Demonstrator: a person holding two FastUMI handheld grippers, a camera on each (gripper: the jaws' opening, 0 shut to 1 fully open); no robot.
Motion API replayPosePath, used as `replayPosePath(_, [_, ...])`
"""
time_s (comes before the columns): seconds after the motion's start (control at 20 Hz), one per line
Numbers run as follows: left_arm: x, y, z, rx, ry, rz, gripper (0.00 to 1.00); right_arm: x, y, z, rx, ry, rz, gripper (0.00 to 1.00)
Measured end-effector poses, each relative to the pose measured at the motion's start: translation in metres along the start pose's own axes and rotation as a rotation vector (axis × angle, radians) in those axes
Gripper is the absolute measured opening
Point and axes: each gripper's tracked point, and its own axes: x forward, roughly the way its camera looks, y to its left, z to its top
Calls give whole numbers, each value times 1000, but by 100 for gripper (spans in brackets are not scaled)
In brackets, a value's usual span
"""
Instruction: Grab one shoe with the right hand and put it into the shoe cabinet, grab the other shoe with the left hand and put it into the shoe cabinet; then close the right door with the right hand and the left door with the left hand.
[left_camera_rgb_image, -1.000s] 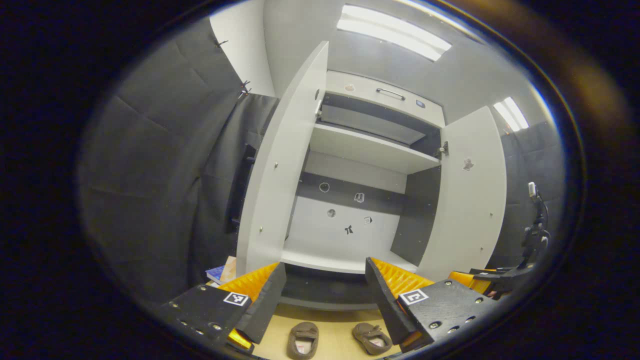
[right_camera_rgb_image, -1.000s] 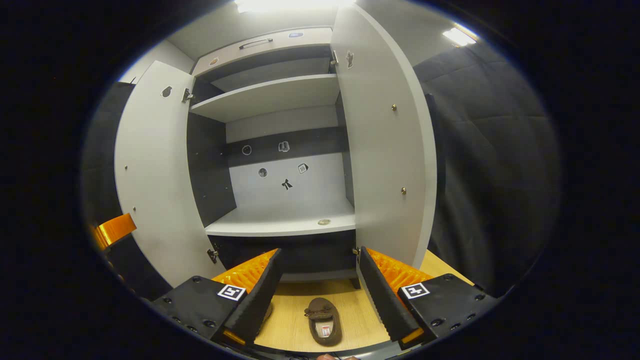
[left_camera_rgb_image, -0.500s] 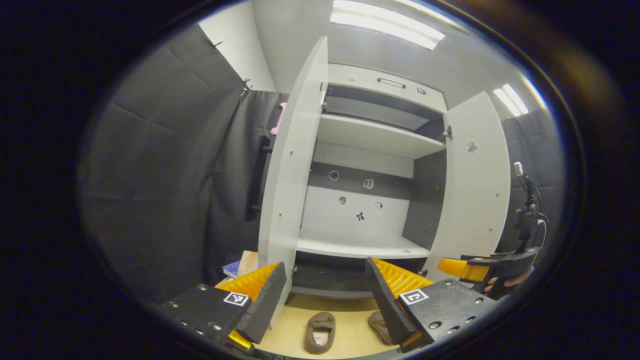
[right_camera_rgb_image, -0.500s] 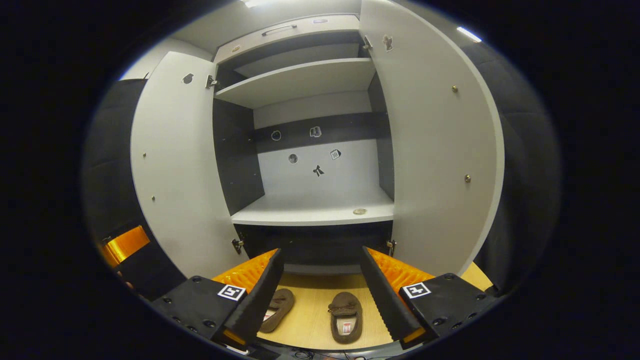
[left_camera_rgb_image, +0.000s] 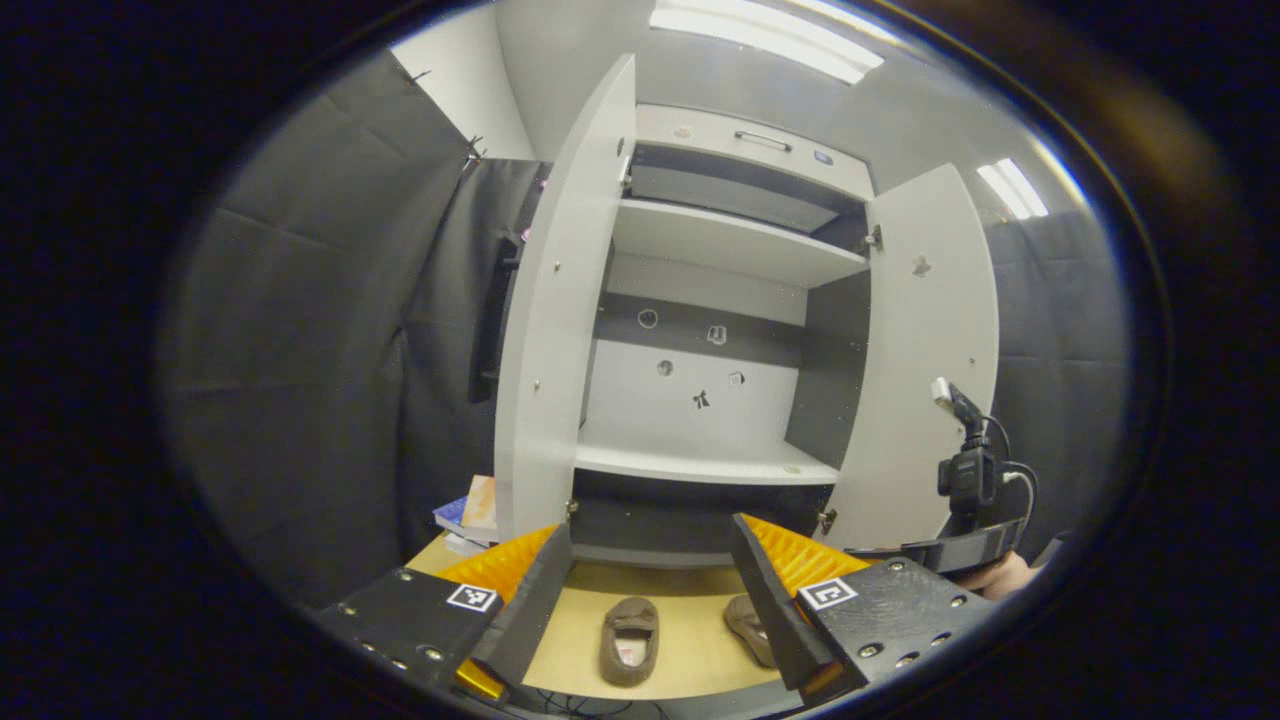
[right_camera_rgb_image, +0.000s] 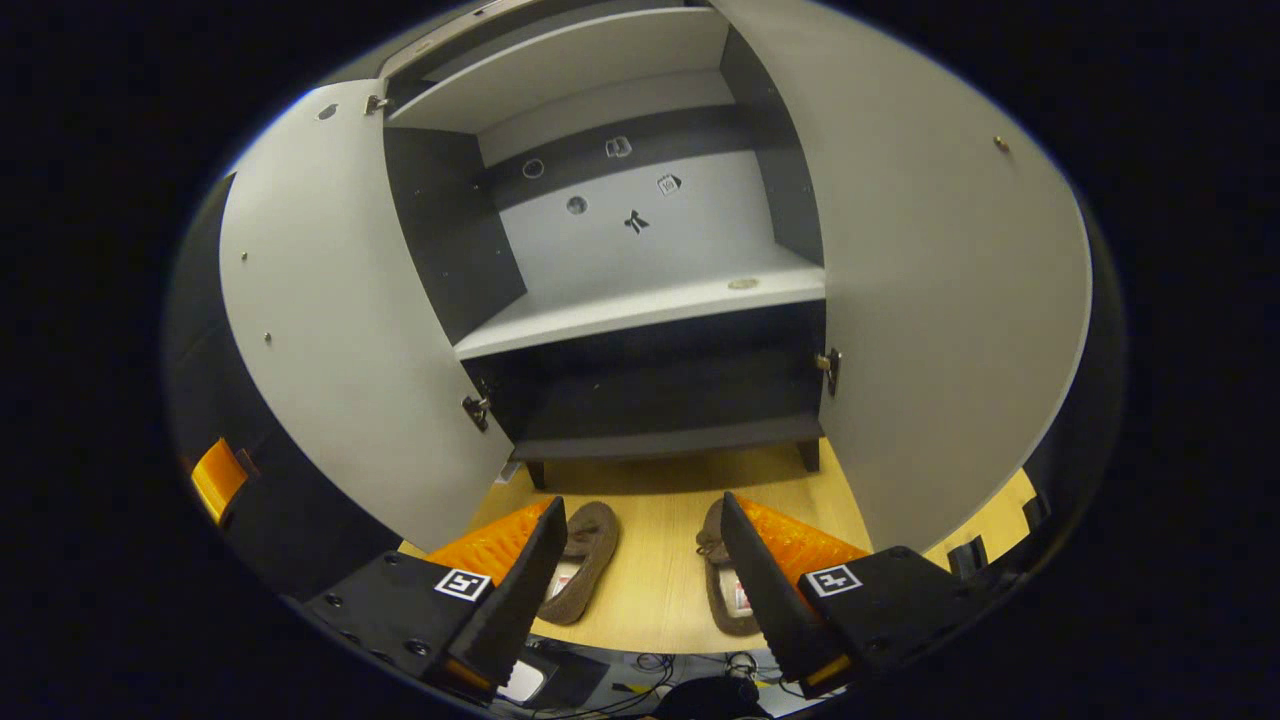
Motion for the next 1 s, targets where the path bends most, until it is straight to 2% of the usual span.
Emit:
replayPosePath(0.4, [35, -16, -30, 20, 85, -6, 93, 51, -15, -57, -78, 221, 17, 98])
replayPosePath(0.65, [52, -23, -32, 15, 95, 26, 93, 79, -31, -93, -116, 324, 18, 99])
replayPosePath(0.7, [54, -25, -29, 15, 103, 33, 96, 84, -34, -101, -120, 344, 18, 99])
replayPosePath(0.75, [58, -24, -30, 19, 107, 43, 93, 90, -38, -108, -124, 363, 17, 99])
replayPosePath(0.9, [66, -23, -36, 33, 134, 68, 93, 106, -46, -130, -149, 413, 10, 99])
replayPosePath(0.95, [69, -22, -38, 37, 141, 76, 99, 113, -50, -136, -165, 420, 5, 99])
replayPosePath(1.0, [74, -18, -45, 42, 149, 83, 93, 122, -56, -139, -185, 418, -5, 99])
